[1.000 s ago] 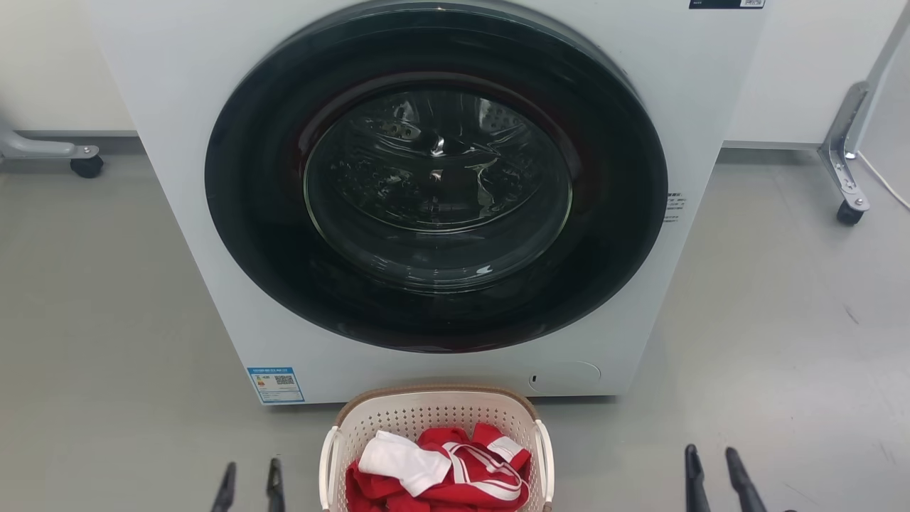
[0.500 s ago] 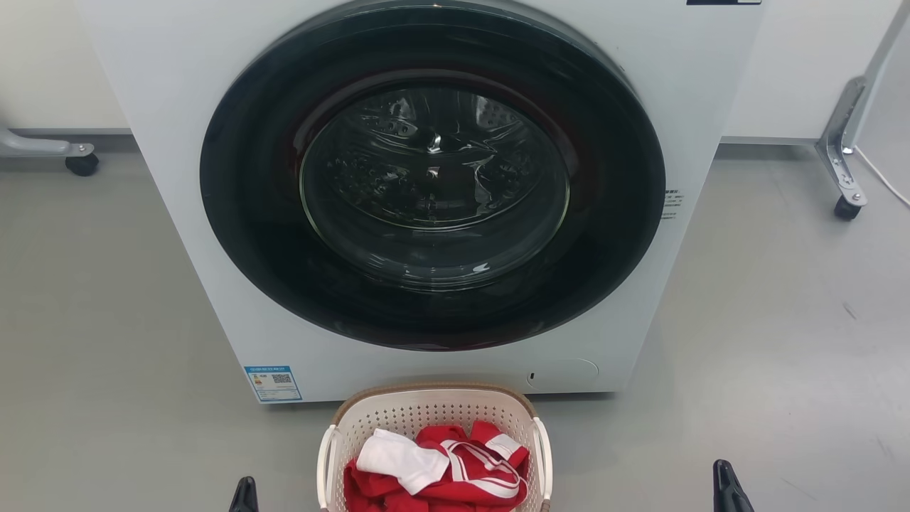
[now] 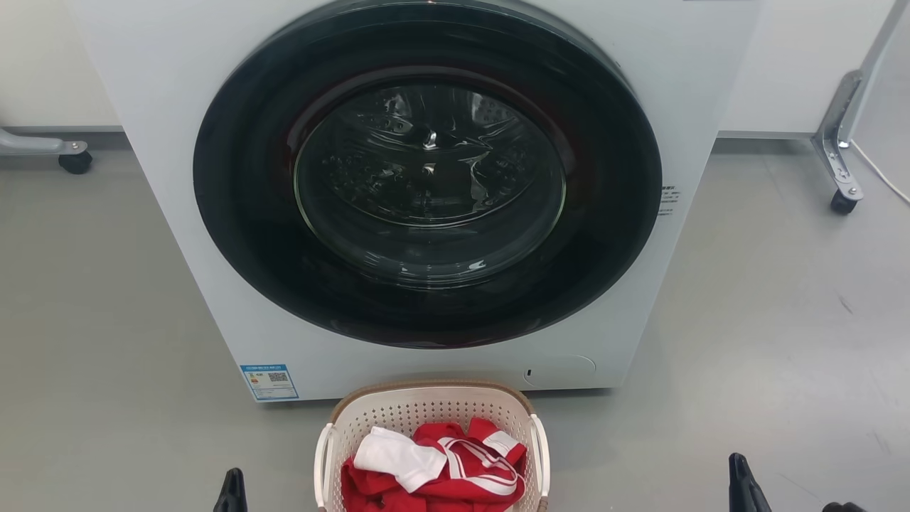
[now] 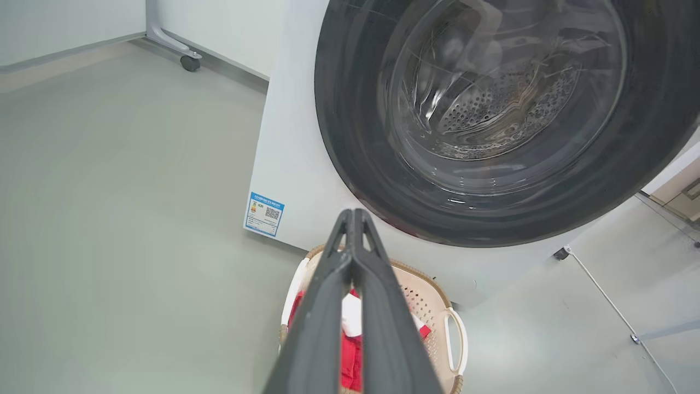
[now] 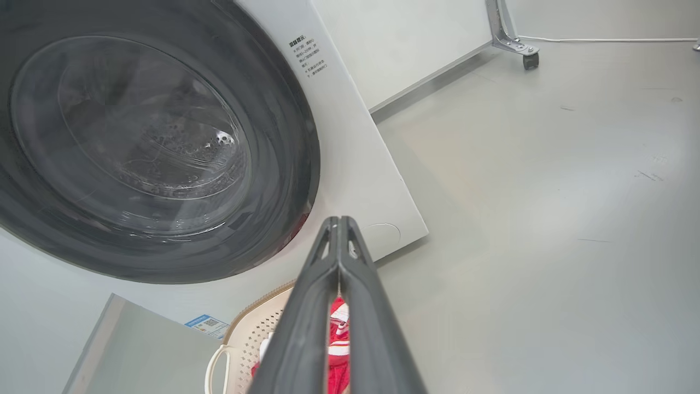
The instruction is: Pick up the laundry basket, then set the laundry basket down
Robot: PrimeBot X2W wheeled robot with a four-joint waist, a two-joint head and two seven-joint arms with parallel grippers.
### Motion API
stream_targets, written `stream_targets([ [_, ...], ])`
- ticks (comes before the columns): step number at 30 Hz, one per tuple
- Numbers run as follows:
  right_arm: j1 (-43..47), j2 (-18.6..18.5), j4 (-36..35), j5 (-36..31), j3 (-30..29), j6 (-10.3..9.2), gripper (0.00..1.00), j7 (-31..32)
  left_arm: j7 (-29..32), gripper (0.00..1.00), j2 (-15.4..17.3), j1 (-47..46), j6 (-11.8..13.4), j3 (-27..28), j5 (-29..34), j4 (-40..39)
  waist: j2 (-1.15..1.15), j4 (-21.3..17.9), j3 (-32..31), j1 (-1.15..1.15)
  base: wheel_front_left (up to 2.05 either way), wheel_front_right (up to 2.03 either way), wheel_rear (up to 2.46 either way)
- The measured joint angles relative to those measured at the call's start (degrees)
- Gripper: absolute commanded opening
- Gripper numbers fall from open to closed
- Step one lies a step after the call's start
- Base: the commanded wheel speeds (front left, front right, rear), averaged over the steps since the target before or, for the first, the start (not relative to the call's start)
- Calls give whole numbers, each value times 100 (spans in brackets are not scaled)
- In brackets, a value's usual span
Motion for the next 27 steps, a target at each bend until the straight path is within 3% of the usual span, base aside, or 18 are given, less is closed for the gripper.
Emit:
stream_targets([
  [27, -452, 8, 345, 2109, -552, 387, 0, 601, 595, 0, -25, -536, -402, 378, -2210, 331, 0, -76, 75, 0, 0, 0, 0],
])
